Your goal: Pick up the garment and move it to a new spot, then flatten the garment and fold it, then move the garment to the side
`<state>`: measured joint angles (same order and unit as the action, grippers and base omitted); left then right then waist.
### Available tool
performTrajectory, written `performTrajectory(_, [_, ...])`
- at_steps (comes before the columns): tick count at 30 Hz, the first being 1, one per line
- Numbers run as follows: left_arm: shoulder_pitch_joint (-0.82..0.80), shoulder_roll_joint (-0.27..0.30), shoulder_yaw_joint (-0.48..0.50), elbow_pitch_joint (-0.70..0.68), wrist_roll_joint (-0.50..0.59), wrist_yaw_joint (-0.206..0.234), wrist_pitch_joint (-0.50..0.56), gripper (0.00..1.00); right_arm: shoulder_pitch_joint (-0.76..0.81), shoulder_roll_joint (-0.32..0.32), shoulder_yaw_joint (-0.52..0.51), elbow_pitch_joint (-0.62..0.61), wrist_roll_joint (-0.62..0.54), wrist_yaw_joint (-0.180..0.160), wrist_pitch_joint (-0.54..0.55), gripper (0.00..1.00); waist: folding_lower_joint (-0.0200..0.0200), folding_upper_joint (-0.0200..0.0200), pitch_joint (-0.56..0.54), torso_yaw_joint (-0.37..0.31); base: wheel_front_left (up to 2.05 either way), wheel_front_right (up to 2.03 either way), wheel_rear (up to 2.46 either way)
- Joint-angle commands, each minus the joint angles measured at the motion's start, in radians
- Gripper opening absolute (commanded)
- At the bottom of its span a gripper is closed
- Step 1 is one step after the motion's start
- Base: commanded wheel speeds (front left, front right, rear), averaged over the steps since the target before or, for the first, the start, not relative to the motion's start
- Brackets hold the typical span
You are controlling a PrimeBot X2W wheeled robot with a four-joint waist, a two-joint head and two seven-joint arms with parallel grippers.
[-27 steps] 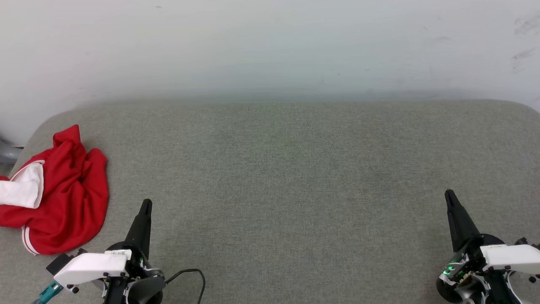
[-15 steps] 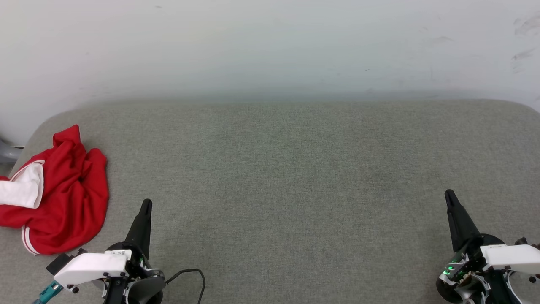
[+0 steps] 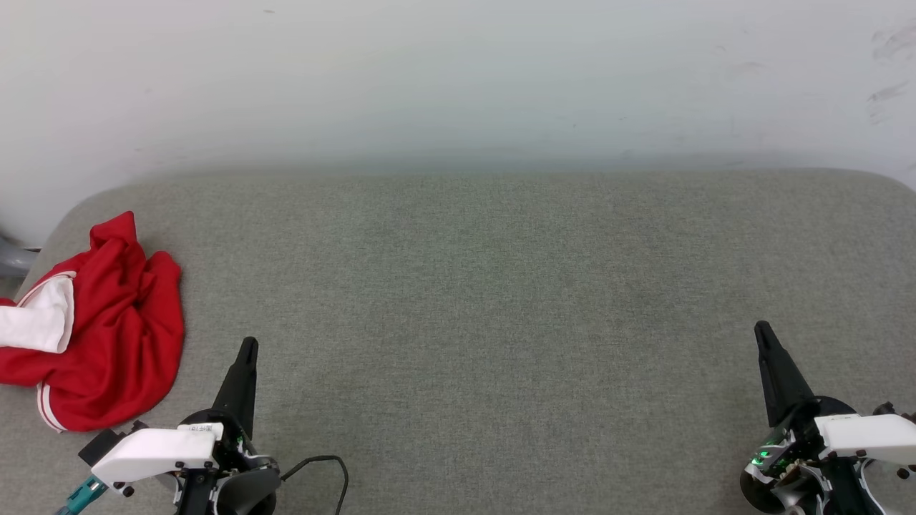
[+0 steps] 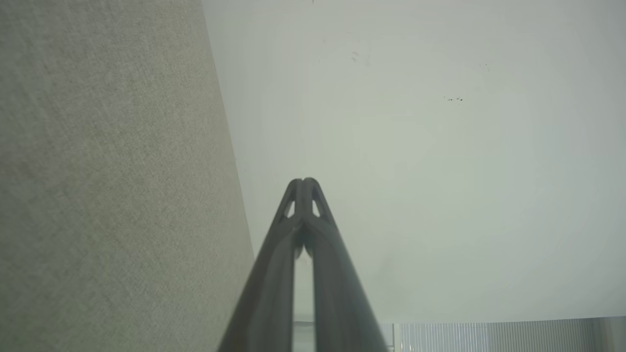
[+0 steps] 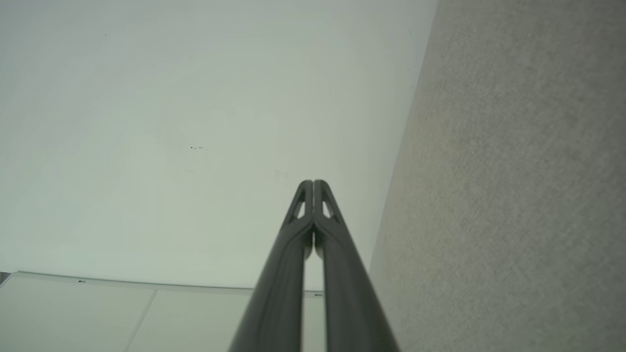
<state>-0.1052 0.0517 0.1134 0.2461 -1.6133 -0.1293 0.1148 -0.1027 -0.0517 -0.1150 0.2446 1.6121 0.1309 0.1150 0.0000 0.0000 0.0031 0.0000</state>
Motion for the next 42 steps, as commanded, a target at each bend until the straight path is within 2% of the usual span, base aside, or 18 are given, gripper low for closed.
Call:
performTrajectory(1, [-0.007, -0.002, 0.003, 0.0, 0.002, -0.004, 0.002, 0.0, -0.011, 0.004, 0.001, 0.001, 0.001, 0.0, 0.001, 0.0, 0.0, 0.0, 0.0, 0.0, 0.0, 0.0, 0.0])
performTrajectory(9, [-0.007, -0.002, 0.003, 0.0, 0.002, -0.004, 0.002, 0.0, -0.011, 0.004, 0.001, 0.001, 0.001, 0.0, 0.001, 0.0, 0.0, 0.0, 0.0, 0.0, 0.0, 0.0, 0.0])
performTrajectory(10, [0.0, 0.0, 0.0, 0.0, 0.0, 0.0, 0.0, 1.0, 0.0, 0.0, 0.0, 0.0, 0.0, 0.0, 0.0, 1.0, 0.0, 0.0, 0.0, 0.0, 0.0, 0.0, 0.0])
performTrajectory(20, [0.034, -0.002, -0.013, 0.014, 0.025, 0.001, -0.038, 1.0, 0.024, 0.0, 0.03, 0.024, -0.033, 0.0, -0.037, 1.0, 0.0, 0.0, 0.001, -0.001, 0.0, 0.0, 0.0])
performTrajectory(29, [0.05, -0.001, -0.004, 0.006, 0.095, 0.001, -0.08, 1.0, 0.021, 0.0, 0.045, 0.026, -0.125, 0.0, -0.08, 1.0, 0.0, 0.0, 0.0, -0.001, 0.0, 0.0, 0.0])
performTrajectory(34, [0.056, -0.001, 0.023, 0.004, 0.156, 0.001, -0.102, 1.0, 0.017, 0.0, 0.034, 0.017, -0.215, 0.0, -0.102, 1.0, 0.0, 0.0, 0.0, -0.001, 0.0, 0.0, 0.0])
performTrajectory(42, [0.055, -0.001, 0.085, -0.043, 0.295, 0.0, -0.135, 1.0, 0.012, 0.001, 0.028, -0.066, -0.431, 0.0, -0.135, 1.0, 0.0, 0.0, 0.002, -0.003, 0.0, 0.0, 0.0])
